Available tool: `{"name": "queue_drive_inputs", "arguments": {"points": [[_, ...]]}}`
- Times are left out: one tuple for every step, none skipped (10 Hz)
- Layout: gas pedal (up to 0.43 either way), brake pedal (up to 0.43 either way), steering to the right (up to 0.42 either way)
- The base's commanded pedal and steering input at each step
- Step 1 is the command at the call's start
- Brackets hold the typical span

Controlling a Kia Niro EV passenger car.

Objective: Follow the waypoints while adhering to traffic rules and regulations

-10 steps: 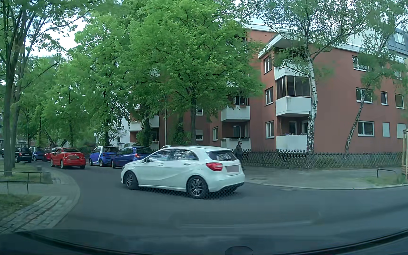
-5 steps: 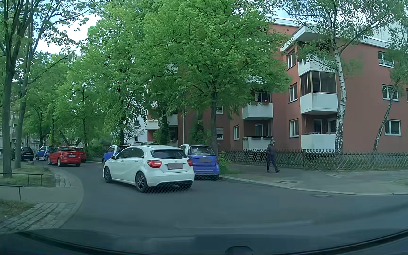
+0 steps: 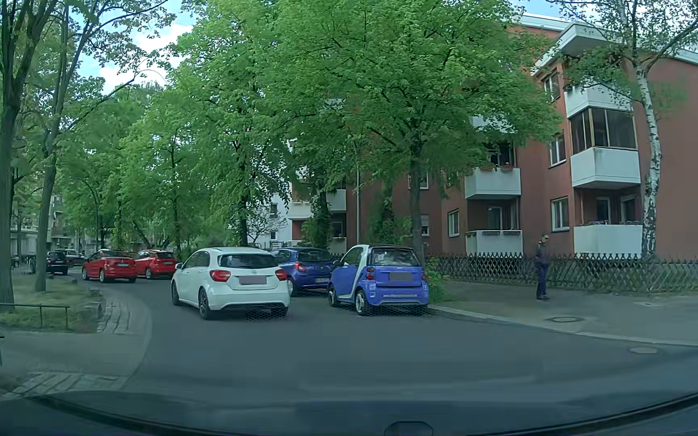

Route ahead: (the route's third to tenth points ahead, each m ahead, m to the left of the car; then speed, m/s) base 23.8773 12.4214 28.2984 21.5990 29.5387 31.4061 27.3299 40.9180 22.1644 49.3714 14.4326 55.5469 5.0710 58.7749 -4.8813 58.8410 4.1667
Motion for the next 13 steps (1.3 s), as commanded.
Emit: {"name": "queue_drive_inputs", "arguments": {"points": [[0.287,0.018,-0.208],[0.287,0.018,-0.208],[0.287,0.018,-0.206],[0.287,0.018,-0.203],[0.287,0.018,-0.195],[0.268,0.018,-0.186],[0.248,0.018,-0.18],[0.248,0.018,-0.176],[0.24,0.018,-0.175],[0.24,0.018,-0.174],[0.24,0.018,-0.172],[0.209,0.018,-0.167],[0.169,0.018,-0.166]]}}
